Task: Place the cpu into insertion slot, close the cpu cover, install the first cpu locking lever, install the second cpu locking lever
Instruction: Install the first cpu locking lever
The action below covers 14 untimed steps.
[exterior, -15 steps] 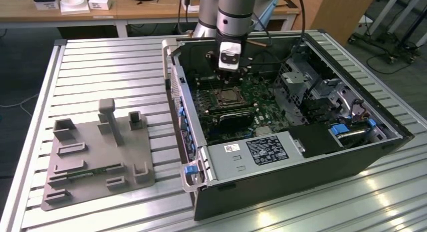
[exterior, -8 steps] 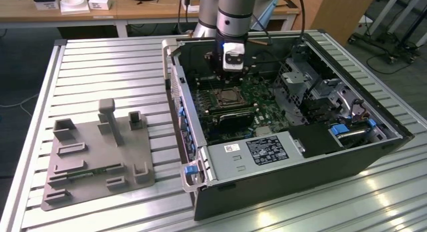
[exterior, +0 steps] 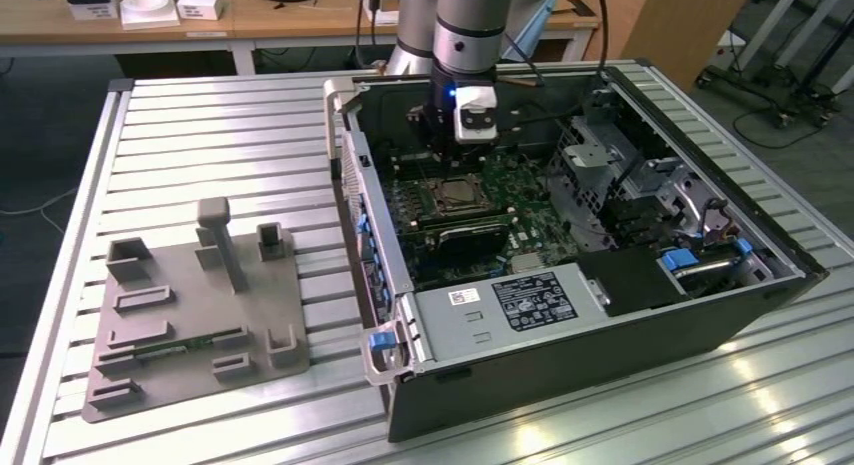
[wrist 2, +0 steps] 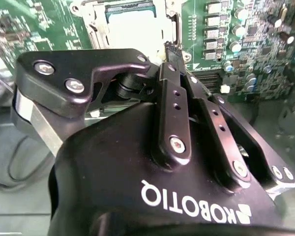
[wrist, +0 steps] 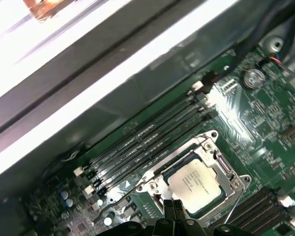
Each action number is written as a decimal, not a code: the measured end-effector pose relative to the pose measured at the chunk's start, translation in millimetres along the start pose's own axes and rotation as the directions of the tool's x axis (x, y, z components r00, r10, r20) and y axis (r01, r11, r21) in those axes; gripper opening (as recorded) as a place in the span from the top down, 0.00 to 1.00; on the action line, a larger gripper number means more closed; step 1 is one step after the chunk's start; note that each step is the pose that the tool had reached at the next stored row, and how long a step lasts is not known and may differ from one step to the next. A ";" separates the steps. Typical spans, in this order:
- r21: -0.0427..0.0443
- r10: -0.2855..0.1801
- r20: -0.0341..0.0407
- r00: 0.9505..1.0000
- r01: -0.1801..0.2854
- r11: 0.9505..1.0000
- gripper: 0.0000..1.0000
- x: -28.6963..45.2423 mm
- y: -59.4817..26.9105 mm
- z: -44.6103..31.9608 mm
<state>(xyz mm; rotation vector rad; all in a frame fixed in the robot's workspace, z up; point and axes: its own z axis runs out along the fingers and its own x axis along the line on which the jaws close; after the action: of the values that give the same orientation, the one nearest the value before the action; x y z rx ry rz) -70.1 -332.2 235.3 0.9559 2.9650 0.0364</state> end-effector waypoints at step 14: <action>-0.004 -0.213 -0.006 0.977 0.213 0.977 0.90 0.0 0.0 0.2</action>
<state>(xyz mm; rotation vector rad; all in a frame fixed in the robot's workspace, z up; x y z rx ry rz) -70.1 -332.2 235.1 0.6335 3.0529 0.0405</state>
